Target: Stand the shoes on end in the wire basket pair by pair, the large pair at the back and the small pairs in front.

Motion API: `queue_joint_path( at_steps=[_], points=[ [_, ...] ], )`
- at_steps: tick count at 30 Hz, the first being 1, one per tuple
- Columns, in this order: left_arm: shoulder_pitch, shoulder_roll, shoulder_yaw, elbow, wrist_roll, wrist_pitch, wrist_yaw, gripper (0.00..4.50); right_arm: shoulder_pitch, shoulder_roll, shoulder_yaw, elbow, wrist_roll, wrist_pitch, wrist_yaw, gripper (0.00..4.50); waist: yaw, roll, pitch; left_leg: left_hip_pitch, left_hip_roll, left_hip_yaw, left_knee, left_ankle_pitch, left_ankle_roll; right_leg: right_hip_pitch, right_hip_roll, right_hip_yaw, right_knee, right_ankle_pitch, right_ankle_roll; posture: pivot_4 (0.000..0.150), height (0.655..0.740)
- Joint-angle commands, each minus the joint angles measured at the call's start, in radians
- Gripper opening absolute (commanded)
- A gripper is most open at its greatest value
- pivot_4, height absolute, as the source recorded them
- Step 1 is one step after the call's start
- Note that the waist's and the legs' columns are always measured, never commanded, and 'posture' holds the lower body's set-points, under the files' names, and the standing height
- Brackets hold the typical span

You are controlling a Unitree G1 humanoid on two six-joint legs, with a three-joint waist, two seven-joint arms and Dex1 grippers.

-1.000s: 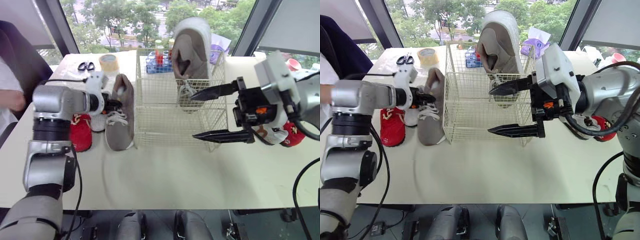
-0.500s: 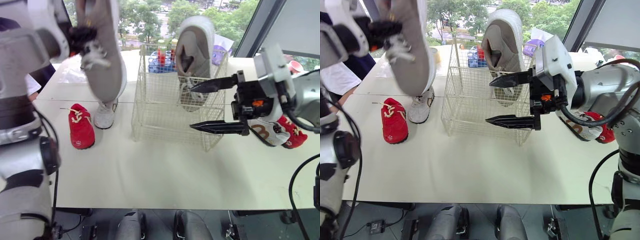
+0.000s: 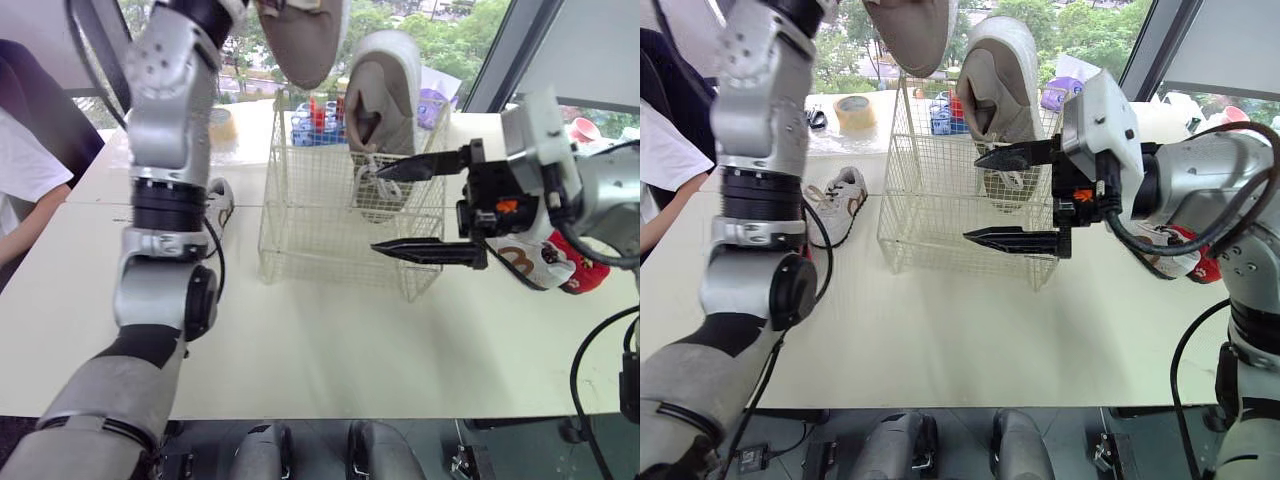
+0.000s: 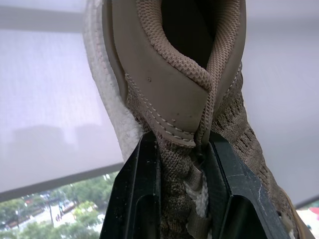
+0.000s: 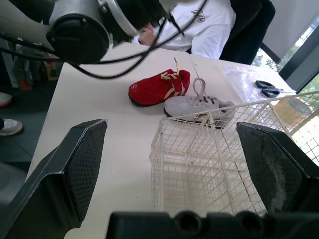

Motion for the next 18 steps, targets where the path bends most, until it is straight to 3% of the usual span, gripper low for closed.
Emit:
queue_joint_path(
  at_steps=[1,7,10,13,18],
  points=[
    [0.030,-0.027,-0.010,0.102,0.066,-0.223,0.057,0.58,0.008,-0.012,-0.057,-0.038,0.030,0.002,-0.024,4.50,0.000,0.000,0.000,0.000,0.000,0.000,0.000,0.000,0.000,0.000,0.000,0.000,0.000,0.000,0.000,0.150,0.7400],
    [0.094,-0.103,-0.022,0.337,0.110,-0.477,0.096,0.58,0.027,-0.022,-0.078,-0.058,0.052,0.011,-0.050,4.50,0.001,0.000,0.000,0.000,0.000,0.000,0.000,-0.003,0.005,0.000,0.000,0.000,0.000,0.001,0.001,0.150,0.7400],
    [0.141,-0.147,-0.035,0.393,0.106,-0.520,0.074,0.58,0.030,-0.027,-0.088,-0.065,0.067,0.018,-0.062,4.50,0.002,0.000,-0.001,0.000,0.000,0.000,0.001,-0.004,0.006,0.001,-0.001,0.000,-0.001,0.001,0.001,0.150,0.7400],
    [0.200,-0.183,-0.060,0.385,0.111,-0.493,0.058,0.58,0.033,-0.033,-0.094,-0.072,0.078,0.025,-0.074,4.50,0.001,0.000,-0.001,0.001,0.000,0.000,0.001,-0.004,0.008,0.002,-0.001,0.000,-0.001,0.001,0.001,0.150,0.7400],
    [0.324,-0.197,-0.117,0.215,0.141,-0.325,0.052,0.58,0.039,-0.040,-0.102,-0.080,0.096,0.033,-0.091,4.50,0.002,0.001,-0.001,0.001,0.000,-0.002,0.001,-0.004,0.008,0.002,-0.001,-0.001,0.000,0.001,0.000,0.150,0.7400]
  ],
)
